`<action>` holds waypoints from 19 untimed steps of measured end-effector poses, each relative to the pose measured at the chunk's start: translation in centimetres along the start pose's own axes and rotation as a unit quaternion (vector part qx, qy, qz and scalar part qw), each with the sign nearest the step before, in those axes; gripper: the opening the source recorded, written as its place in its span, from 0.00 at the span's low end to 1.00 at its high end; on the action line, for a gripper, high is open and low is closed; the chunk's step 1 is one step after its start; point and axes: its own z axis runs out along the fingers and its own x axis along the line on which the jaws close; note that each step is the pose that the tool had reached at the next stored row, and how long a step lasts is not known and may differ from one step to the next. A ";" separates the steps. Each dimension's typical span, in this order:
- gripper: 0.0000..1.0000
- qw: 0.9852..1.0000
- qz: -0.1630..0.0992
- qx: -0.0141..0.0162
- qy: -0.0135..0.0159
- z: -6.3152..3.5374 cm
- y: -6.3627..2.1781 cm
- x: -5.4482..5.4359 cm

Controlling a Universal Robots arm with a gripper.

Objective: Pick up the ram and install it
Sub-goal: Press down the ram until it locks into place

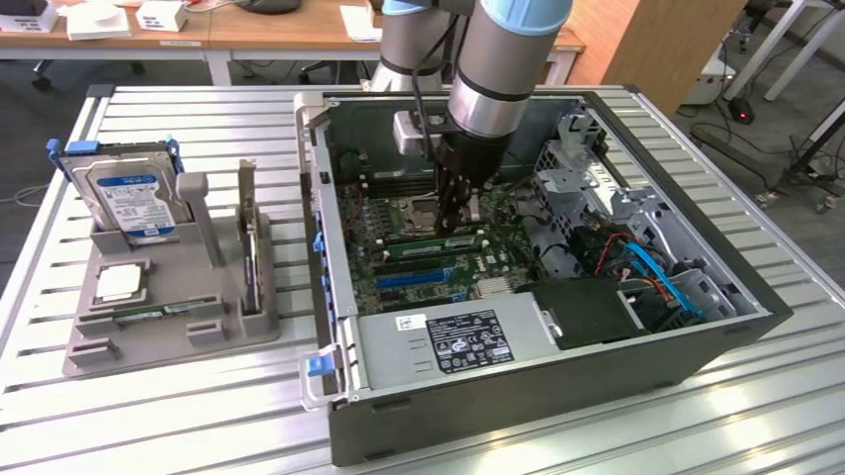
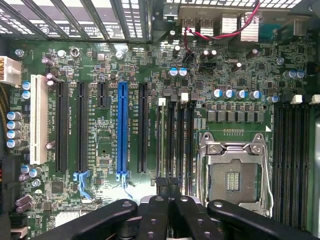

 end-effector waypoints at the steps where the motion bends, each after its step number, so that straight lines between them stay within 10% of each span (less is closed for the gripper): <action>1: 0.09 1.000 0.000 0.000 0.000 0.06 0.00 0.0; 19: 0.09 1.000 0.000 0.000 0.000 0.81 -0.04 0.0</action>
